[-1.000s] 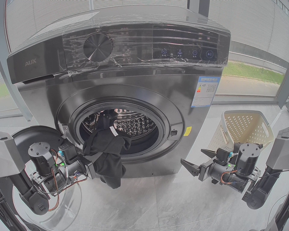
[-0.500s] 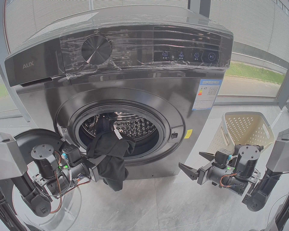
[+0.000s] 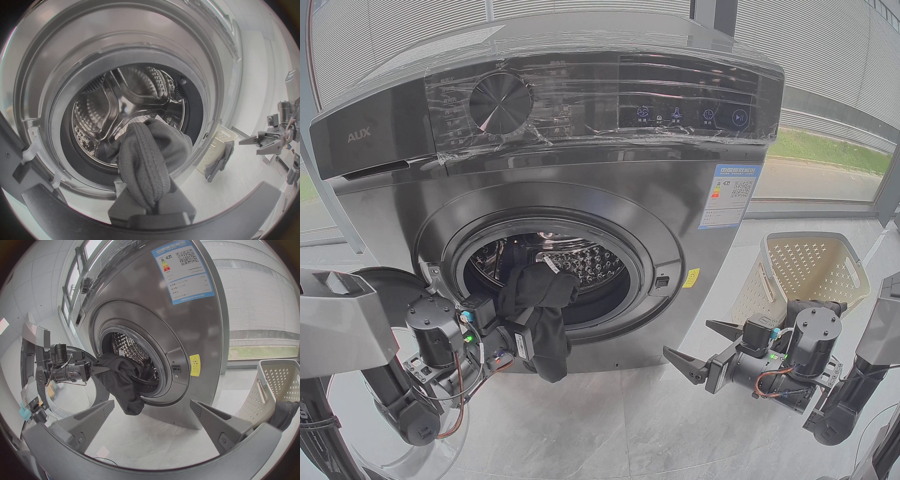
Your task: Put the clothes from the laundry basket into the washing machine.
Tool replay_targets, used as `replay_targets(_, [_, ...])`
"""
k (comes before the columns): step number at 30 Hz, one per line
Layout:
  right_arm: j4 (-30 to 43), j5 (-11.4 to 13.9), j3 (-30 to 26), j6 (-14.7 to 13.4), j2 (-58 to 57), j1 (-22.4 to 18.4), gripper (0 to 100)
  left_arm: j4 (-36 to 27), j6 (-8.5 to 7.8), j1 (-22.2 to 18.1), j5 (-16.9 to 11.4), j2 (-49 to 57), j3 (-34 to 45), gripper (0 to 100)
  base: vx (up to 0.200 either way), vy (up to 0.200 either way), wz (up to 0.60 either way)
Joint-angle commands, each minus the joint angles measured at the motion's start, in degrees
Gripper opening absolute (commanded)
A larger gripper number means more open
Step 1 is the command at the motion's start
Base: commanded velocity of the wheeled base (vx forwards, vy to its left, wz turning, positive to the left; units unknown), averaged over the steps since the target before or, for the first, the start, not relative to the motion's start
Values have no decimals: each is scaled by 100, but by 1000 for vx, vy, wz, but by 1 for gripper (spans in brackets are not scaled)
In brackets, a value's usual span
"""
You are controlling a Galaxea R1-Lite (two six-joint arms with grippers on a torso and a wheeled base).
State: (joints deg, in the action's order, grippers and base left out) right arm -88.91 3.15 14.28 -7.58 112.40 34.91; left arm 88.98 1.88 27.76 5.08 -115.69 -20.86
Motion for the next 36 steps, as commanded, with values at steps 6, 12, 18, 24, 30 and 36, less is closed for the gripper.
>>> replay_targets(6, [-4,2,-74,2,-122,95,100,32,111,397,388,-112,82,0,0,133,0])
replay_targets(12, [-4,-7,-92,2,-157,112,100,23,85,336,379,-138,47,0,0,67,0])
replay_targets(18, [-4,-7,-162,-6,-192,174,100,23,23,344,379,-121,108,0,0,0,0])
replay_targets(24, [-4,-7,-153,-6,-201,174,100,14,85,379,327,-121,38,0,0,0,0])
replay_targets(30, [-4,-7,-188,-6,-209,305,100,14,50,415,-157,-402,-428,0,0,0,0])
replay_targets(36, [5,-16,-250,2,-262,429,100,5,199,423,-526,-850,-999,0,0,0,0])
